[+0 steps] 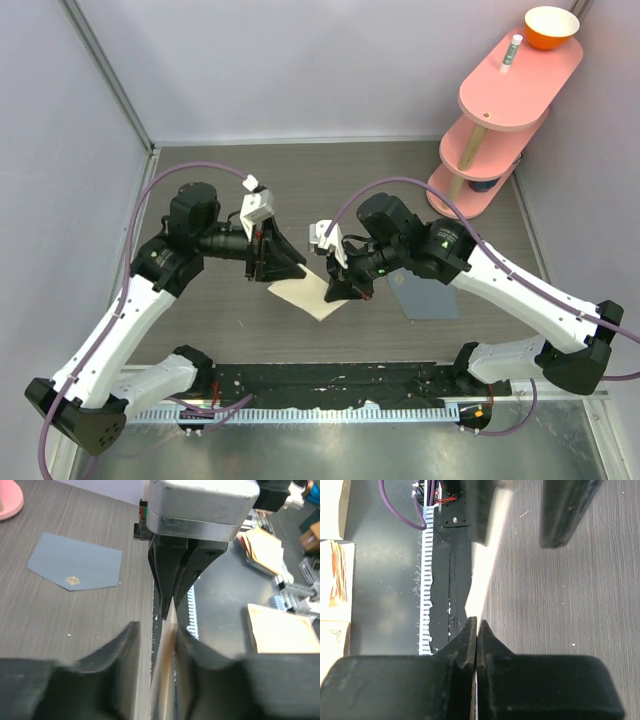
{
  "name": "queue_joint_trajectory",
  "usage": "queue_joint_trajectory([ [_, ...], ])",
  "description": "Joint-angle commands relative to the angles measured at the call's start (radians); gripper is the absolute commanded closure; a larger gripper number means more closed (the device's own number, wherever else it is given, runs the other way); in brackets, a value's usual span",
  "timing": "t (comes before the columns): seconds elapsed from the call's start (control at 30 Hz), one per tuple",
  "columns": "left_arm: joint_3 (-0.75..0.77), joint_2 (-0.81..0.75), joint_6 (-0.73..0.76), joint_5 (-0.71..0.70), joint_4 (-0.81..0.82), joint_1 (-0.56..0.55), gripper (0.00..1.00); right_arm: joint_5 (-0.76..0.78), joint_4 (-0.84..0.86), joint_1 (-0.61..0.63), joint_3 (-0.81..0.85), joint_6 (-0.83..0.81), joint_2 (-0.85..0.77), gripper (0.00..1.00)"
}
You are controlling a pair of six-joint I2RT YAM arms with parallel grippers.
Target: Place the letter into the envelope and seal it
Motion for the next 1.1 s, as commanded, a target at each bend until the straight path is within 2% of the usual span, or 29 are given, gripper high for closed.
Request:
queue_joint_trajectory([
  [0.0,0.009,0.028,-0.122,0.016,0.132,-0.031,0.81,-0.015,0.026,-0.004,0.023,0.004,0.000,0.99],
  [0.07,-0.003,0.031,-0.125,0.021,0.129,-0.029,1.00,-0.014,0.032,-0.013,0.021,0.017,-0.003,0.99],
  [0.13,-0.002,0.042,-0.096,0.036,0.084,-0.028,1.00,-0.011,0.035,-0.021,0.018,0.033,-0.005,0.99],
  [0.23,-0.002,0.062,-0.116,0.082,0.070,-0.016,1.00,-0.008,0.039,-0.033,0.017,0.049,-0.009,0.83],
  [0.27,0.000,0.065,-0.122,0.089,0.068,-0.015,1.00,-0.008,0.038,-0.035,0.012,0.055,-0.011,0.74],
  [0.3,0.003,0.065,-0.125,0.093,0.071,-0.015,1.00,-0.006,0.039,-0.040,0.009,0.055,-0.014,0.73],
  [0.4,0.009,0.056,-0.120,0.082,0.063,-0.005,1.00,-0.004,0.026,-0.050,-0.003,0.055,-0.025,0.85],
  [0.43,0.018,0.059,-0.110,0.082,0.044,0.007,1.00,-0.012,0.020,-0.053,-0.006,0.057,-0.026,0.94],
  [0.47,0.028,0.067,-0.101,0.082,0.028,0.014,1.00,-0.021,0.007,-0.058,-0.008,0.060,-0.026,0.99],
  [0.6,0.071,0.102,-0.064,0.082,-0.071,0.061,1.00,-0.047,0.000,-0.081,-0.025,0.086,-0.031,0.99],
  [0.7,0.081,0.120,-0.080,0.059,-0.085,0.077,1.00,-0.076,0.000,-0.098,-0.025,0.099,-0.026,0.99],
  [0.73,0.093,0.128,-0.068,0.063,-0.107,0.077,0.77,-0.083,0.006,-0.112,-0.019,0.106,-0.026,0.99],
  [0.77,0.097,0.137,-0.020,0.080,-0.134,0.077,0.62,-0.112,0.007,-0.121,-0.015,0.112,-0.020,0.99],
  [0.8,0.097,0.137,-0.002,0.086,-0.180,0.078,0.48,-0.126,0.009,-0.133,-0.011,0.122,-0.017,0.99],
  [0.83,0.089,0.133,0.004,0.086,-0.187,0.077,0.41,-0.138,0.010,-0.154,-0.005,0.129,-0.012,0.99],
  [0.93,0.040,0.098,0.018,0.071,-0.185,0.077,0.38,-0.210,0.021,-0.193,0.004,0.162,0.006,0.99],
  [1.07,-0.017,0.068,-0.021,0.051,-0.127,0.078,0.41,-0.270,0.036,-0.216,0.006,0.179,0.017,0.99],
])
